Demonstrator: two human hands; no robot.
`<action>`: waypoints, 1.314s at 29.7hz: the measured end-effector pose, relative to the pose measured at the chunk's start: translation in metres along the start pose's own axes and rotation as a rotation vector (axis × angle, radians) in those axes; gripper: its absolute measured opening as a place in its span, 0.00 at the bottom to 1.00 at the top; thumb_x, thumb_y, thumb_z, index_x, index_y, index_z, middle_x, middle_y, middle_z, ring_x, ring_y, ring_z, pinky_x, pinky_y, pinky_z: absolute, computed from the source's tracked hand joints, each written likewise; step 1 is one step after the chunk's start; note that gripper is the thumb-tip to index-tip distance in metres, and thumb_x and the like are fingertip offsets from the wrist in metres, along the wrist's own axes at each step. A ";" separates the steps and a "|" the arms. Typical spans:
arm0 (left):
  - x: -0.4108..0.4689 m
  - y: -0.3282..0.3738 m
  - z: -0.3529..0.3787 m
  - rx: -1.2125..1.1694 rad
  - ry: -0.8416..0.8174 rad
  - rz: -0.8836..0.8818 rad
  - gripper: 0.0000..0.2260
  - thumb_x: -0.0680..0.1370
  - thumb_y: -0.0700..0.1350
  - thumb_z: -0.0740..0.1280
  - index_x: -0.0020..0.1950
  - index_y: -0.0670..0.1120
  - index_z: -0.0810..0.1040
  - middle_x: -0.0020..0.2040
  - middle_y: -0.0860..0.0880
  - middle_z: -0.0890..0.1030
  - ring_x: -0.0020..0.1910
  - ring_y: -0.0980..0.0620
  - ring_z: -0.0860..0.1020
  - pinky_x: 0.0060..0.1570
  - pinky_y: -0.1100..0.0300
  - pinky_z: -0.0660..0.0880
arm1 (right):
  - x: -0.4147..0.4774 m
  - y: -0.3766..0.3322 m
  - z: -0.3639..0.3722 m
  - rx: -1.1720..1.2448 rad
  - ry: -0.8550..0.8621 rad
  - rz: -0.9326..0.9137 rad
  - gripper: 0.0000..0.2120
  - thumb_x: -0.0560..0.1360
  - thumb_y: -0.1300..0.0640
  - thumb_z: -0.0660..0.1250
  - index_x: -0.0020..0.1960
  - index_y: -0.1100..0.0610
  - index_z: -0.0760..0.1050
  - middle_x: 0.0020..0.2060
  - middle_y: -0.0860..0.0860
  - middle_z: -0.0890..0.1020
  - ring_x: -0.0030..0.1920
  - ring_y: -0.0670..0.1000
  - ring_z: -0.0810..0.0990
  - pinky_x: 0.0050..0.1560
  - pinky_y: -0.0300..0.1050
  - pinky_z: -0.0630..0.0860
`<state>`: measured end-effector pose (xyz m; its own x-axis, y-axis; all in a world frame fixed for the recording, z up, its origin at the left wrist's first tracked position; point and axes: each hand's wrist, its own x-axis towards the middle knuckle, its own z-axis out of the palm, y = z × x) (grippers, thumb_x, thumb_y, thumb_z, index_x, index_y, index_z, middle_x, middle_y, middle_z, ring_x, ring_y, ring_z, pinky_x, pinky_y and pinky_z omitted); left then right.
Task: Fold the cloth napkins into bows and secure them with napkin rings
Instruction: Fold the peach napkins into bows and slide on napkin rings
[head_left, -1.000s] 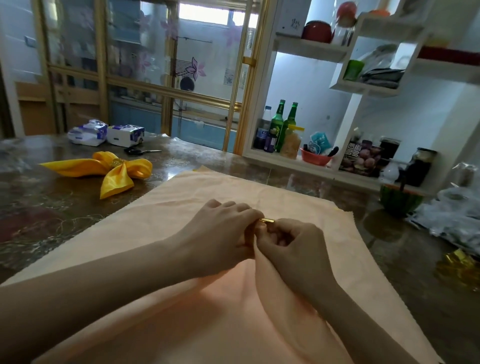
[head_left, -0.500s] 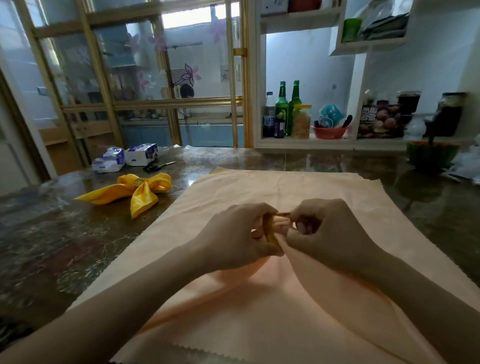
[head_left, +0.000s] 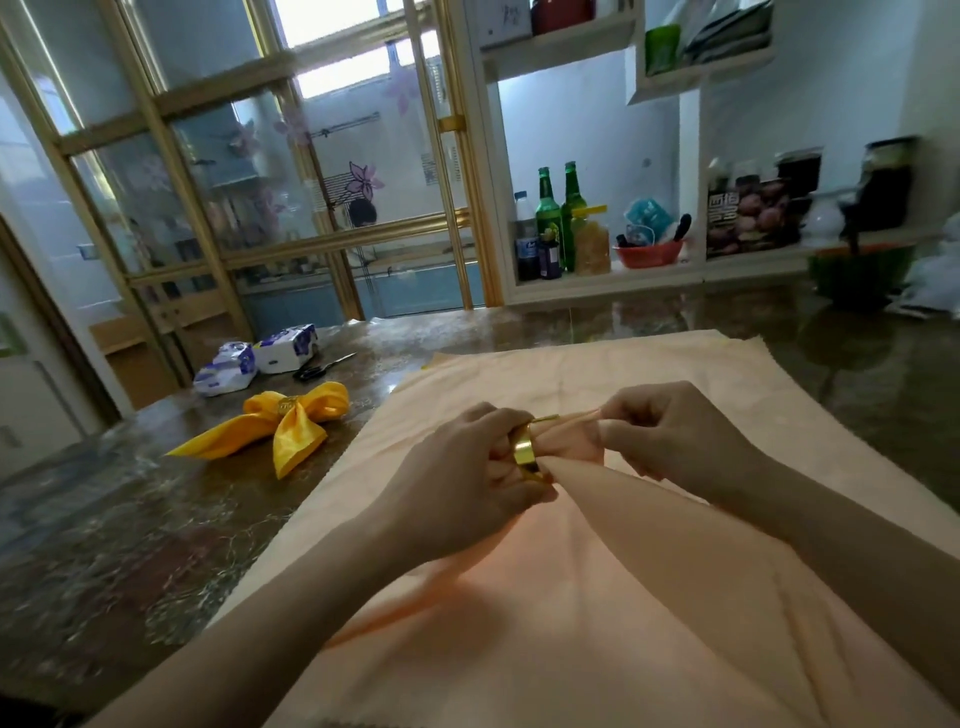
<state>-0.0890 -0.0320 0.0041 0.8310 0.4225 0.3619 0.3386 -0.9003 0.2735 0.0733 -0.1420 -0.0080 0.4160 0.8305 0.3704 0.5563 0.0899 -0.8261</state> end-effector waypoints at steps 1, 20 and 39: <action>0.000 0.000 0.000 -0.004 -0.002 -0.005 0.27 0.70 0.57 0.71 0.67 0.54 0.69 0.57 0.56 0.74 0.52 0.56 0.73 0.54 0.59 0.72 | 0.000 -0.001 -0.001 0.024 -0.018 0.007 0.09 0.74 0.62 0.67 0.36 0.54 0.78 0.21 0.45 0.75 0.22 0.40 0.71 0.24 0.28 0.67; 0.006 0.000 -0.016 -0.244 -0.267 -0.289 0.17 0.69 0.53 0.73 0.54 0.58 0.71 0.45 0.61 0.74 0.46 0.59 0.76 0.46 0.63 0.77 | 0.012 0.016 -0.006 -0.389 -0.074 -0.178 0.05 0.72 0.60 0.71 0.48 0.54 0.80 0.32 0.42 0.76 0.33 0.43 0.75 0.35 0.28 0.71; -0.005 0.000 0.011 -0.308 0.057 -0.260 0.32 0.69 0.72 0.60 0.47 0.44 0.81 0.43 0.45 0.80 0.43 0.47 0.77 0.43 0.48 0.73 | 0.003 0.005 0.003 0.428 -0.071 0.315 0.10 0.76 0.58 0.63 0.53 0.60 0.79 0.32 0.52 0.81 0.27 0.43 0.77 0.27 0.34 0.71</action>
<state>-0.0880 -0.0347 -0.0076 0.7061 0.6451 0.2920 0.3789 -0.6926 0.6138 0.0750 -0.1376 -0.0128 0.4579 0.8870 0.0593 0.0629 0.0342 -0.9974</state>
